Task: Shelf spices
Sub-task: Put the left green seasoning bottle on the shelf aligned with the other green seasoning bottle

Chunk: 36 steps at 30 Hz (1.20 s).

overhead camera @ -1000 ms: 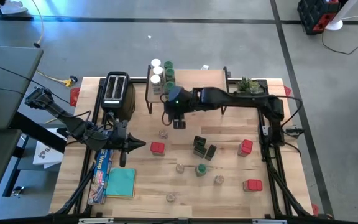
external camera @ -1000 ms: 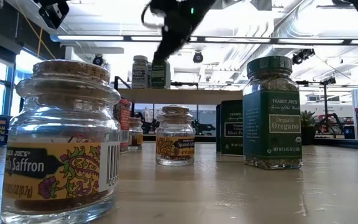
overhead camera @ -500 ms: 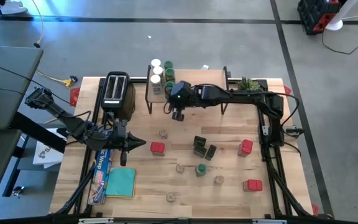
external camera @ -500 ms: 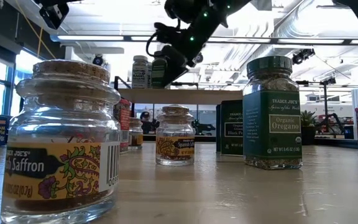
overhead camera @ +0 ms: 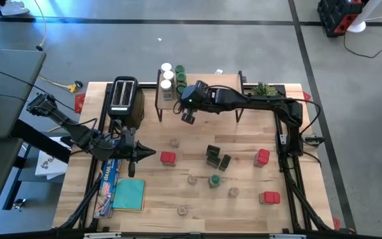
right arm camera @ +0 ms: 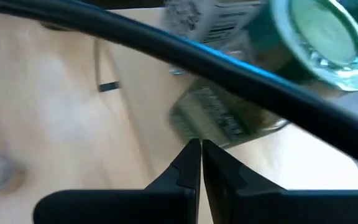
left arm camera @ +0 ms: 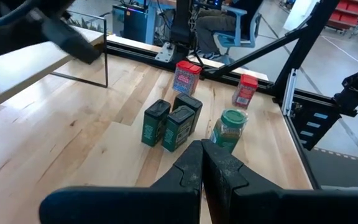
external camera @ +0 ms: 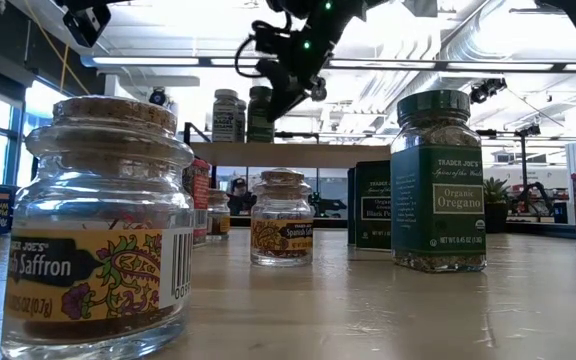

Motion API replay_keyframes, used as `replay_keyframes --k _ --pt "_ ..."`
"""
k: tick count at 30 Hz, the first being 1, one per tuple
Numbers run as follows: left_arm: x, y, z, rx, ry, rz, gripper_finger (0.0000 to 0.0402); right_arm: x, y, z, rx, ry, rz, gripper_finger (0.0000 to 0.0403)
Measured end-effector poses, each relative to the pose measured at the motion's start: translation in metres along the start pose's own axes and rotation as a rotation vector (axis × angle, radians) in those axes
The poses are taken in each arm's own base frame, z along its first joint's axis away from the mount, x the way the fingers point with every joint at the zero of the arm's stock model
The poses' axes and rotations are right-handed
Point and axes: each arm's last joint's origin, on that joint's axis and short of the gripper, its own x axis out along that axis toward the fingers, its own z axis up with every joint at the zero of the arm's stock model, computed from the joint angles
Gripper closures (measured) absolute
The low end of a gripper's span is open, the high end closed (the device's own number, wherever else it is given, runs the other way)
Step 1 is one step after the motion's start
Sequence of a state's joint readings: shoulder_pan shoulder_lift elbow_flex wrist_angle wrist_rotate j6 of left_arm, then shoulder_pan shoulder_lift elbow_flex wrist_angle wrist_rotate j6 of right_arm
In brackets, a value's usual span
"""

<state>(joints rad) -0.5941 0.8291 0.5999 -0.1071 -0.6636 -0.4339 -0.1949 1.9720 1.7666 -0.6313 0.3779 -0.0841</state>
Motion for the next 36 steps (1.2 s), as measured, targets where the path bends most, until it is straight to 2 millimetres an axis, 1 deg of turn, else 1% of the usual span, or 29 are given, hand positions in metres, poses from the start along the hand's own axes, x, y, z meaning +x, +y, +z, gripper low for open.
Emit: replay_keyframes --k 3,6,13,19,24,30,32,34,36 --pt "0.0 0.0 0.0 -0.001 0.0 0.0 0.0401 -0.005 0.007 0.002 -0.018 0.002 0.06 0.0393" --pt "0.0 0.0 0.0 -0.001 0.0 0.0 0.0401 -0.003 0.009 0.003 -0.03 -0.033 0.133 0.0393" --pt "0.0 0.0 0.0 -0.001 0.0 0.001 0.0401 0.016 -0.005 0.008 0.034 -0.126 0.095 0.0393" --pt "0.0 0.0 0.0 0.0 0.0 0.002 0.0401 0.021 -0.017 0.01 0.069 -0.156 0.075 0.0393" --pt "0.0 0.0 0.0 -0.001 -0.001 0.001 0.0401 0.023 -0.022 0.01 0.063 -0.16 0.068 0.0393" --pt "0.0 0.0 0.0 -0.001 -0.001 0.001 0.0401 0.023 -0.023 0.01 0.013 -0.162 0.062 0.0393" --pt "0.0 0.0 0.0 -0.001 -0.001 0.001 0.0401 0.022 -0.02 0.01 -0.007 -0.165 0.07 0.0393" --pt "0.0 0.0 0.0 -0.001 0.0 0.0 0.0401 0.018 -0.016 0.011 -0.033 -0.165 0.078 0.0393" --pt "0.0 0.0 0.0 -0.001 0.0 0.0 0.0401 0.01 -0.012 0.012 -0.062 -0.173 0.088 0.0393"
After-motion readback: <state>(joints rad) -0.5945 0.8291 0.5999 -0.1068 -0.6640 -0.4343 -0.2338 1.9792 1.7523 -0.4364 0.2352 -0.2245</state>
